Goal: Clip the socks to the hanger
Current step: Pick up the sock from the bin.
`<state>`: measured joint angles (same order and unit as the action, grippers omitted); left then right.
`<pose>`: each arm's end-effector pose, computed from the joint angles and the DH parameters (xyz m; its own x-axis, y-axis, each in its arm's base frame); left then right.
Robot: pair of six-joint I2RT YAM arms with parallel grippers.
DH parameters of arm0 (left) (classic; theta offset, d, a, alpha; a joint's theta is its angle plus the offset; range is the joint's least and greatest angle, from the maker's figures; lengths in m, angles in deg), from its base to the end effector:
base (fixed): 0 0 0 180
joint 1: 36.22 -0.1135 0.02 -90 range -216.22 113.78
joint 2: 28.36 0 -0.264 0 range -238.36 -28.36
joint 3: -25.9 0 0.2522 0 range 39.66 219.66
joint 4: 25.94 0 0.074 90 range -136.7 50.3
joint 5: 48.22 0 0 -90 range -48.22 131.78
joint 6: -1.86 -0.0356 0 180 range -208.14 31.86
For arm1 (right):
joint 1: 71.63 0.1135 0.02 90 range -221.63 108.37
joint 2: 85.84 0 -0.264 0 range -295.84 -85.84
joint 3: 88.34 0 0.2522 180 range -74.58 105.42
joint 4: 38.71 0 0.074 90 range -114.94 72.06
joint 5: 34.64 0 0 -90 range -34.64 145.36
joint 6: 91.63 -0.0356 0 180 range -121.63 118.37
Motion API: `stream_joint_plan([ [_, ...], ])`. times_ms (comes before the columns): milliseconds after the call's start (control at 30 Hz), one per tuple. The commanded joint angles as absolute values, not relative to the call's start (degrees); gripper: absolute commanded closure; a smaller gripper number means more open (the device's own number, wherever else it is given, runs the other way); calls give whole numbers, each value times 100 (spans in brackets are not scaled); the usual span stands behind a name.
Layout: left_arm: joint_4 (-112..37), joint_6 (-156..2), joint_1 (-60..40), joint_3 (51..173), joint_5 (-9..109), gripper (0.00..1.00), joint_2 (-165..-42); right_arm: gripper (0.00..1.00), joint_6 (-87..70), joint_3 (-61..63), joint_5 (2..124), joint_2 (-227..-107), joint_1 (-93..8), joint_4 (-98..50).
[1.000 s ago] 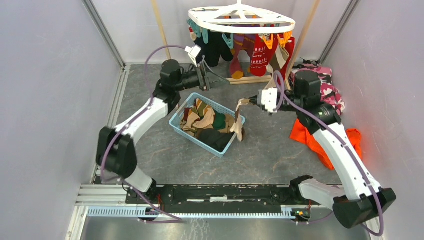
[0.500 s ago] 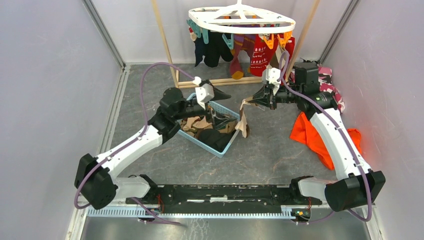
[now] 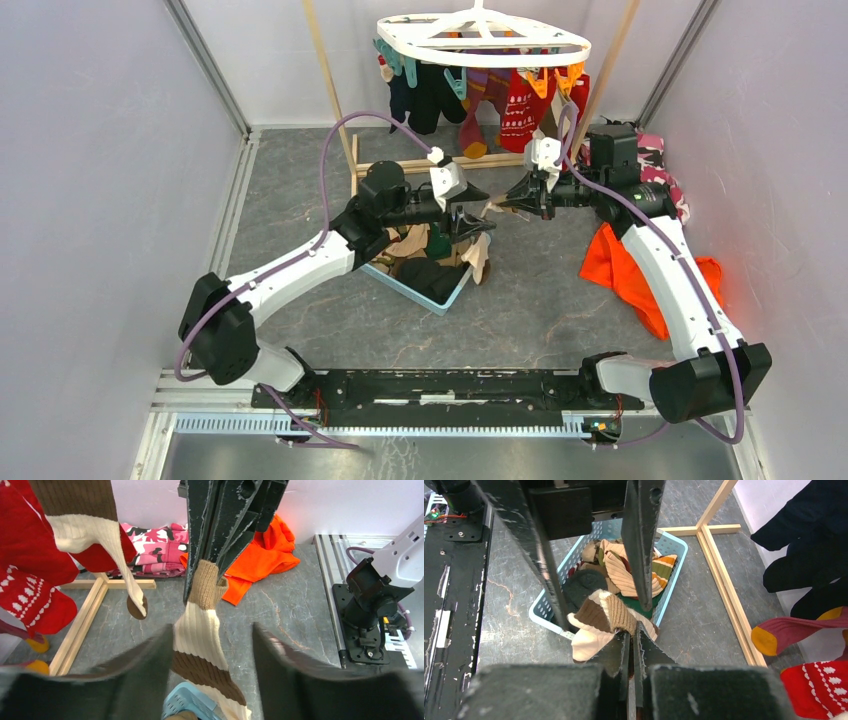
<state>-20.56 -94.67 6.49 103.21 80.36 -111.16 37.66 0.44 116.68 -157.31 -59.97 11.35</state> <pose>0.2346 -0.2468 0.3511 0.1110 0.0185 -0.9936 0.9822 0.1503 0.1125 0.2419 0.0818 0.3896 0.1090 -0.2878 -0.9515 -0.9698 0.1791 -0.1653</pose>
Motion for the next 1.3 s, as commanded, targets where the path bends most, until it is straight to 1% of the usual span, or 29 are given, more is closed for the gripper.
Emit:
stream_joint_plan([
  [0,-2182,-9785,702,10628,7768,43,-11214,98,3932,338,11673,-15677,-5996,1255],
  [133,-2431,-9883,701,10690,7679,76,-11219,97,3979,351,11652,-15671,-5995,1279],
  [167,-2444,-9873,701,10690,7679,82,-11225,96,3977,348,11681,-15669,-5999,1279],
  [200,-2479,-9828,694,10709,7680,94,-11233,95,3977,348,11715,-15668,-5999,1281],
  [233,-2535,-9760,689,10730,7682,97,-11238,92,3969,347,11747,-15661,-6002,1283],
  [300,-2560,-9474,638,10722,7739,98,-11204,79,3943,355,11767,-15628,-6005,1263],
  [367,-2283,-8964,504,10556,7968,98,-11089,47,3828,351,11853,-15574,-6073,1180],
  [400,-1961,-8545,405,10415,8121,98,-11027,35,3679,323,11966,-15547,-6171,1064],
  [467,-1180,-7674,198,10039,8416,98,-10911,26,3537,285,12246,-15490,-6350,959],
  [533,-406,-6945,53,9632,8580,98,-10807,22,3756,247,12371,-15380,-6394,1029],
  [600,306,-6476,-12,9374,8634,98,-10727,22,3999,147,12451,-15264,-6391,1136],
  [700,1015,-5992,-15,9151,8604,98,-10668,22,3946,11,12569,-15141,-6390,963],
  [767,1559,-5590,-19,9095,8570,98,-10716,22,3580,-185,12573,-15013,-6359,527],
  [933,2828,-4624,-19,9122,8513,98,-11030,23,2597,-756,12156,-14650,-6104,-936],
  [1100,3098,-4352,-19,9255,8529,98,-11191,26,2094,-700,12004,-14703,-6042,-1385],
  [1267,3277,-4181,-19,9339,8580,98,-11279,28,1333,-731,12074,-14699,-5987,-2238],
])
